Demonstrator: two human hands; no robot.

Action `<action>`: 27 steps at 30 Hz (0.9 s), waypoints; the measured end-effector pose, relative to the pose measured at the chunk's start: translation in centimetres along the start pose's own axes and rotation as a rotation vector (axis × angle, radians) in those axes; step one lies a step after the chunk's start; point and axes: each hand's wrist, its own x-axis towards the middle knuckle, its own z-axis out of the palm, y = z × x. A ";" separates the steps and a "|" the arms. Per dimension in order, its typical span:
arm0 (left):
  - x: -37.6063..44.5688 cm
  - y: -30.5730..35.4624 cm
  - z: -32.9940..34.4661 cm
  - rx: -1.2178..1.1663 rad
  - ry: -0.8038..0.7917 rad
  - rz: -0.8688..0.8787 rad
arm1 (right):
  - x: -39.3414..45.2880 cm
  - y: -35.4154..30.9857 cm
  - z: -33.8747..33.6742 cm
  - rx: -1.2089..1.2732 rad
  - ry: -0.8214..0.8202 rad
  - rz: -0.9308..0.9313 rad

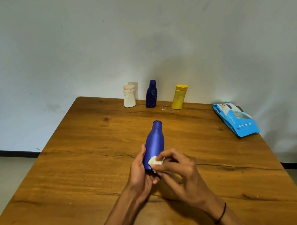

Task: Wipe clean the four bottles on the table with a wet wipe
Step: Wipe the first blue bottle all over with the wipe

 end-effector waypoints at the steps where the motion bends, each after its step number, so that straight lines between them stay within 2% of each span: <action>1: 0.2 -0.2 -0.2 0.016 0.001 -0.007 | -0.5 -0.1 0.1 0.000 0.001 0.004; 7: -0.6 -0.8 0.3 0.008 -0.013 0.027 | 0.6 0.5 -0.9 -0.033 -0.015 0.005; 11: -1.5 -1.1 0.2 0.050 -0.067 -0.042 | 3.8 1.5 -1.8 -0.067 0.193 0.113; 13: -1.8 -1.2 0.5 0.052 -0.075 -0.054 | 4.7 1.6 -1.9 -0.080 0.247 0.132; 15: -1.7 -0.9 0.8 0.021 -0.057 -0.017 | 4.2 0.9 -1.6 -0.099 0.184 0.084; 17: -1.3 -0.5 0.8 -0.042 -0.041 0.029 | 2.4 -0.1 -0.9 -0.103 0.047 0.013; 20: -0.8 -0.4 0.1 -0.030 -0.008 0.025 | -0.4 -1.1 -0.2 -0.085 -0.075 -0.055; 23: -1.0 -0.9 0.4 -0.045 -0.023 0.021 | 0.0 -0.5 -0.7 -0.152 -0.057 -0.082; 27: -1.4 -1.7 0.9 -0.018 -0.065 -0.016 | 3.4 1.3 -1.7 -0.213 0.047 -0.004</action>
